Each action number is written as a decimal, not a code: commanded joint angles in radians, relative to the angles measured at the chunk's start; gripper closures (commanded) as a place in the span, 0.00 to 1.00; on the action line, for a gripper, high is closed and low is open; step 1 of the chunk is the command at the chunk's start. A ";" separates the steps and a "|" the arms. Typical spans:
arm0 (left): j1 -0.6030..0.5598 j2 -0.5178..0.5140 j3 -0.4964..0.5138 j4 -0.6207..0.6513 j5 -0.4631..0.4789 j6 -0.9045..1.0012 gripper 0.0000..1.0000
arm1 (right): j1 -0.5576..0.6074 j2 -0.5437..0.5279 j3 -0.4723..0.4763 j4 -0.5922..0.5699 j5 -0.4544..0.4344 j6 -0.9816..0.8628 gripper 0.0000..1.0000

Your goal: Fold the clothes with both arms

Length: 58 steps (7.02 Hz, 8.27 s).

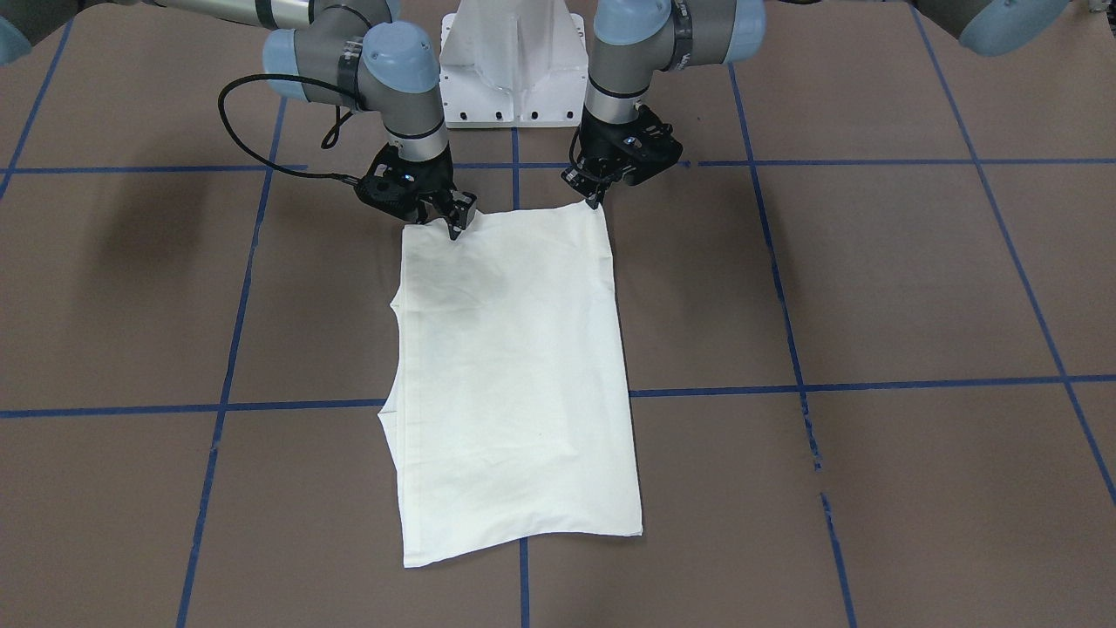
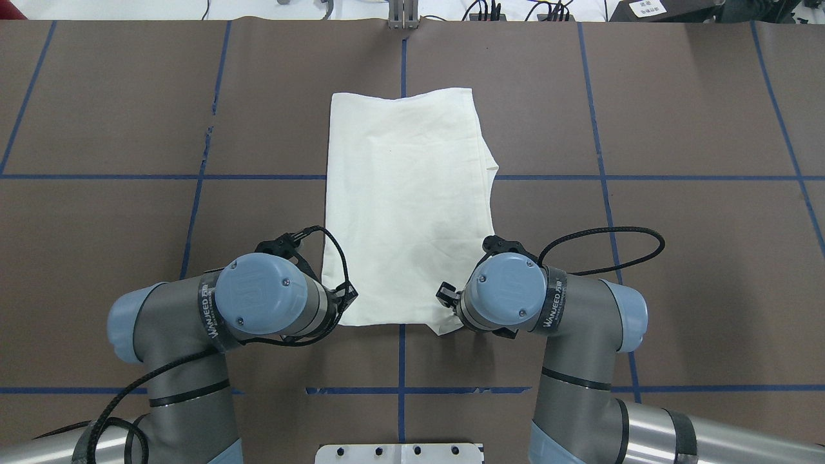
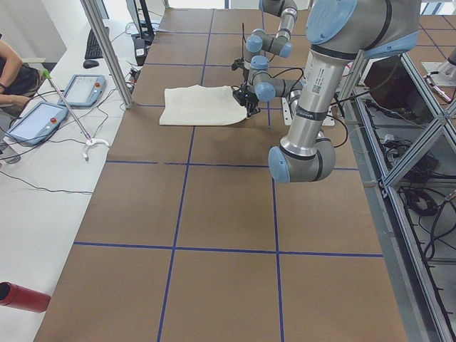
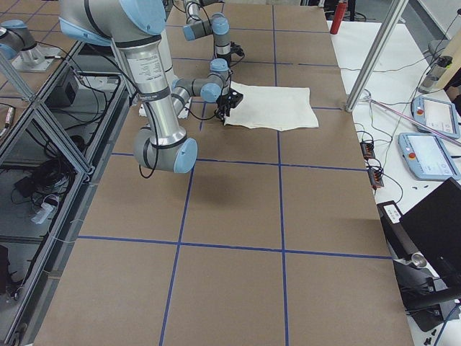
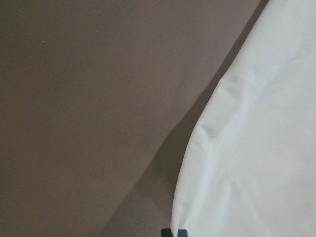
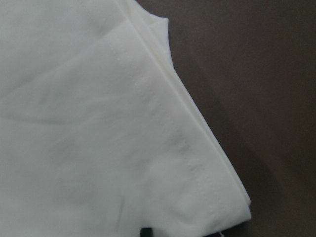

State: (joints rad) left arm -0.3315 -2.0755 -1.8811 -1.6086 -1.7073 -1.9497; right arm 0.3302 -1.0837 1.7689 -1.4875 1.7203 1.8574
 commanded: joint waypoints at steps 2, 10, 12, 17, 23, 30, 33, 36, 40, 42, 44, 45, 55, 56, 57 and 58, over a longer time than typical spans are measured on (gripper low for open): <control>0.000 0.000 0.000 -0.001 0.000 0.000 1.00 | 0.013 0.025 0.000 -0.007 0.002 -0.003 1.00; 0.134 0.114 -0.257 0.085 -0.002 0.057 1.00 | -0.069 -0.102 0.270 0.003 0.102 -0.004 1.00; 0.131 0.111 -0.254 0.085 -0.003 0.063 1.00 | -0.036 -0.088 0.230 0.006 0.085 -0.035 1.00; -0.263 -0.104 0.033 0.009 -0.083 0.332 1.00 | 0.281 0.175 -0.068 0.007 0.185 -0.171 1.00; -0.391 -0.262 0.575 -0.451 -0.074 0.413 1.00 | 0.404 0.381 -0.595 0.271 0.255 -0.233 0.90; -0.483 -0.186 0.678 -0.873 -0.162 0.536 0.00 | 0.631 0.366 -0.657 0.268 0.504 -0.551 0.00; -0.396 -0.176 0.680 -1.034 -0.224 0.300 0.00 | 0.681 0.363 -0.658 0.199 0.512 -0.684 0.00; -0.328 -0.178 0.695 -1.073 -0.219 0.207 0.00 | 0.685 0.363 -0.657 0.196 0.512 -0.684 0.00; -0.325 -0.186 0.711 -1.070 -0.355 0.285 0.00 | 0.691 0.364 -0.654 0.190 0.513 -0.684 0.00; -0.330 -0.163 0.662 -1.067 -0.477 0.295 0.00 | 0.697 0.364 -0.651 0.188 0.513 -0.684 0.00; -0.333 -0.053 0.546 -1.067 -0.543 0.334 0.00 | 0.702 0.364 -0.651 0.190 0.513 -0.685 0.00; -0.327 -0.020 0.499 -1.068 -0.545 0.336 0.00 | 0.704 0.366 -0.651 0.191 0.515 -0.685 0.00; -0.887 0.299 0.307 -0.691 -0.512 1.271 0.00 | 0.913 -0.114 -0.378 0.184 0.498 -1.324 0.00; -0.955 0.298 0.306 -0.574 -0.462 1.452 0.00 | 0.961 -0.161 -0.381 0.181 0.498 -1.447 0.00; -1.015 0.298 0.306 -0.480 -0.460 1.595 0.00 | 1.018 -0.212 -0.381 0.164 0.501 -1.601 0.00; -1.044 0.296 0.304 -0.382 -0.460 1.726 0.00 | 1.077 -0.253 -0.379 0.120 0.513 -1.761 0.00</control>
State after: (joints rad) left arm -1.3232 -1.7782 -1.5757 -2.1116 -2.1738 -0.3942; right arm 1.3380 -1.2823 1.3889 -1.3288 2.2233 0.2840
